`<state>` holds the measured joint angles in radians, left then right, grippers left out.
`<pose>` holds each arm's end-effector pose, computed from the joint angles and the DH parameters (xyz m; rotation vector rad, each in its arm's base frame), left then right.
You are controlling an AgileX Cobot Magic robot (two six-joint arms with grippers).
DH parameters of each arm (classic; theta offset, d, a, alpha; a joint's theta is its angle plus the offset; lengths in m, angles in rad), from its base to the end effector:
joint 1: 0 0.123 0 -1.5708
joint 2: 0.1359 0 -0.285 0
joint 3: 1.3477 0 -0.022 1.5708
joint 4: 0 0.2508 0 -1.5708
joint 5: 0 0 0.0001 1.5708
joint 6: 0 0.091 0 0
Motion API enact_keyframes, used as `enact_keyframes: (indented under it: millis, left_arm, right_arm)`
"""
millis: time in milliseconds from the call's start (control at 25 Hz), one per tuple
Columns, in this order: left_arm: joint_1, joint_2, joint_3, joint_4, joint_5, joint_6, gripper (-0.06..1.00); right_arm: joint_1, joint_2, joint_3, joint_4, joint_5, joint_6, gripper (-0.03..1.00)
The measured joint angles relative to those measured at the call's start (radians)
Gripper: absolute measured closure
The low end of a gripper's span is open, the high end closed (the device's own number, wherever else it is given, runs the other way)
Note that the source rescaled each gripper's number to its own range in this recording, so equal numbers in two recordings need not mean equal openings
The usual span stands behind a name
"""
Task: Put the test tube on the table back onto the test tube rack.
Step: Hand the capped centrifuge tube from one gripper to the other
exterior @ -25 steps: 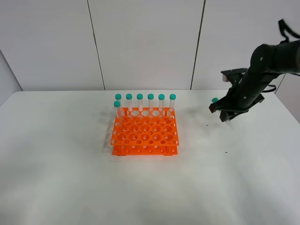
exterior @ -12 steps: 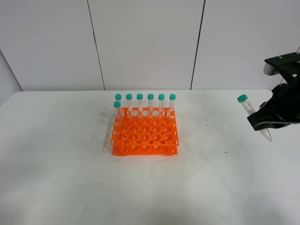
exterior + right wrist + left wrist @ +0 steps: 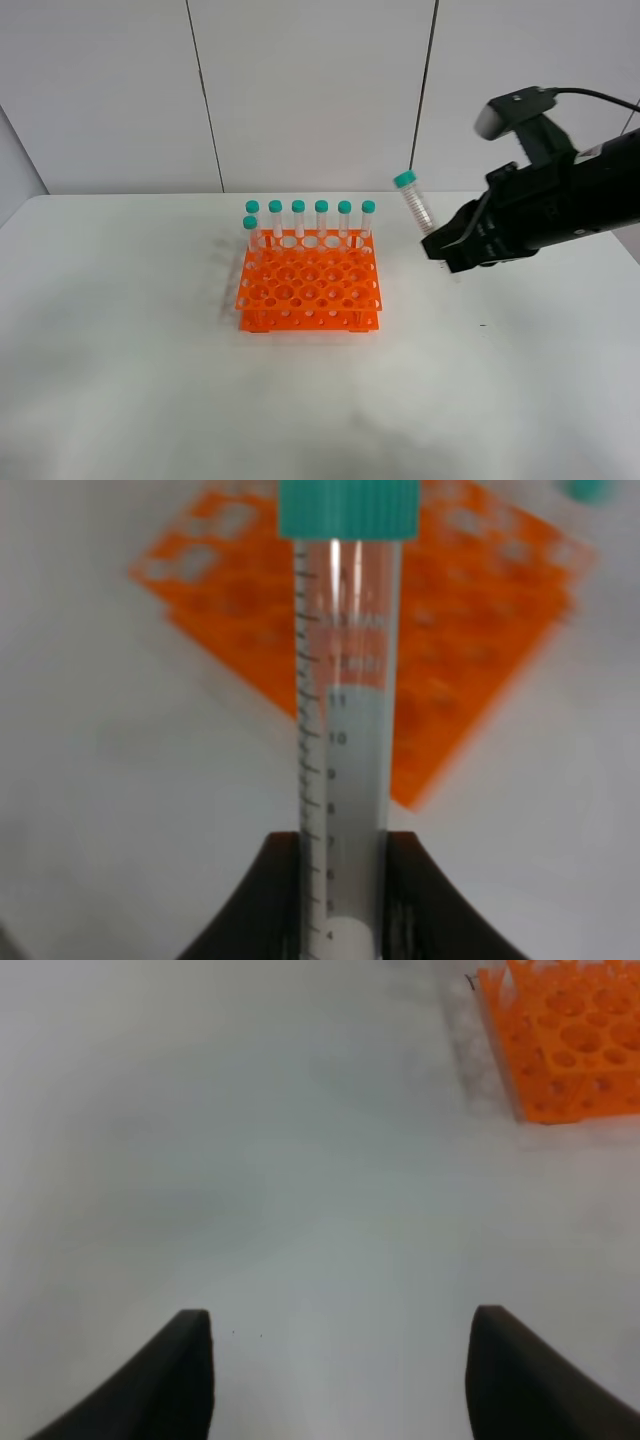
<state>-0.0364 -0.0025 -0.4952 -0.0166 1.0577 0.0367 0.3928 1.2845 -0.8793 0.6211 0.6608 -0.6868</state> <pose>-0.0046 -0.0012 0.2762 0.0754 2.0422 -0.0197 0.2244 0.1282 0.2816 -0.8369 2.3011 0.5448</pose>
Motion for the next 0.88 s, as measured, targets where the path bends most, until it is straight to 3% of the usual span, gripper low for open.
enact_keyframes:
  millis: [200,360,520,640,840,880]
  left_arm:
    - [0.0,0.0,0.0,0.0,0.0,0.0,0.1]
    - [0.0,0.0,0.0,0.0,-0.001,0.0,0.1]
    - [0.0,0.019,-0.029,-0.017,-0.022,-0.02,0.1]
    - [0.0,0.136,-0.077,-0.099,-0.082,-0.02,0.1]
    - [0.0,0.413,-0.116,-0.308,-0.328,0.073,0.1]
    - [0.0,0.478,-0.116,-0.384,-0.382,0.122,0.1]
  right_arm:
    - [0.153,0.127,0.0,0.109,-0.048,-0.122,0.96]
    - [0.17,0.219,0.0,0.198,-0.111,-0.193,0.96]
    - [0.17,0.233,0.0,0.275,-0.1,-0.287,0.96]
    - [0.17,0.23,0.0,0.32,-0.088,-0.314,0.96]
    - [0.17,0.23,0.0,0.363,-0.099,-0.32,0.96]
    - [0.17,0.23,0.0,0.369,-0.102,-0.32,0.96]
